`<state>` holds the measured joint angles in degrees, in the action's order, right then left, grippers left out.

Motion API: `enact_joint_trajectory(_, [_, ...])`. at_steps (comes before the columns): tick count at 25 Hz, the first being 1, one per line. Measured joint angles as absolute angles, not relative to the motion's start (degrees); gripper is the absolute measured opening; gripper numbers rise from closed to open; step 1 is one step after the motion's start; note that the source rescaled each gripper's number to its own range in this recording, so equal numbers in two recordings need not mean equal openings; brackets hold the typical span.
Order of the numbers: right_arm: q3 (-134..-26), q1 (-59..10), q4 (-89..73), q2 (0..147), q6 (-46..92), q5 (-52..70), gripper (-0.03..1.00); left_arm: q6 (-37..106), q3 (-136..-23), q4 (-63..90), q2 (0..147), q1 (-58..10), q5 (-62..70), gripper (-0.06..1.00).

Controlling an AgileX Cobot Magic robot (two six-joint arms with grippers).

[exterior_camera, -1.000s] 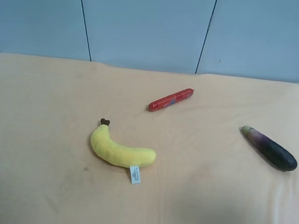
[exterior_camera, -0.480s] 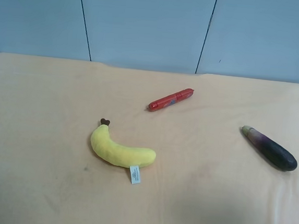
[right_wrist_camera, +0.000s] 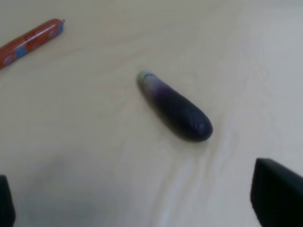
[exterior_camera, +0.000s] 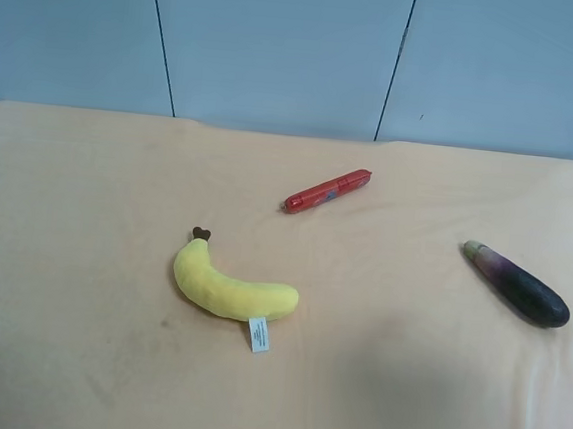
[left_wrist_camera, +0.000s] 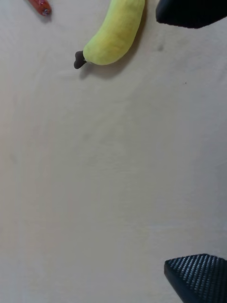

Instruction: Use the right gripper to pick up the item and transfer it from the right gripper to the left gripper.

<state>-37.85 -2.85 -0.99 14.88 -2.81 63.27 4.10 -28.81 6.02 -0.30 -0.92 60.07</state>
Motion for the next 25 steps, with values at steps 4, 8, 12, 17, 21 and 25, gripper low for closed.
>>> enact_joint_trajectory(4, [-43.7,-2.9,-0.5,25.2,-1.0,66.4,0.96,4.1,-28.8,6.0,-0.3,-0.9,60.1,1.00])
enact_joint_trajectory(8, [-47.9,-2.9,3.2,34.0,2.1,69.4,0.96,4.1,-28.8,6.0,-0.3,-0.9,60.1,1.00])
enact_joint_trajectory(12, [-48.6,-2.9,7.4,41.5,3.3,69.4,0.96,4.1,-28.8,6.0,-0.3,-0.9,60.1,1.00])
enact_joint_trajectory(17, [-48.7,-2.9,9.8,48.4,6.9,69.5,0.96,4.1,-28.8,6.0,-0.3,-0.9,60.1,1.00])
enact_joint_trajectory(21, [-48.7,-2.9,12.2,53.2,10.9,69.6,0.96,4.1,-28.8,6.0,-0.3,-0.9,60.1,1.00])
enact_joint_trajectory(25, [-48.7,-2.5,13.0,57.6,15.8,69.6,0.92,4.1,-28.8,6.0,-0.3,-0.9,60.1,1.00])
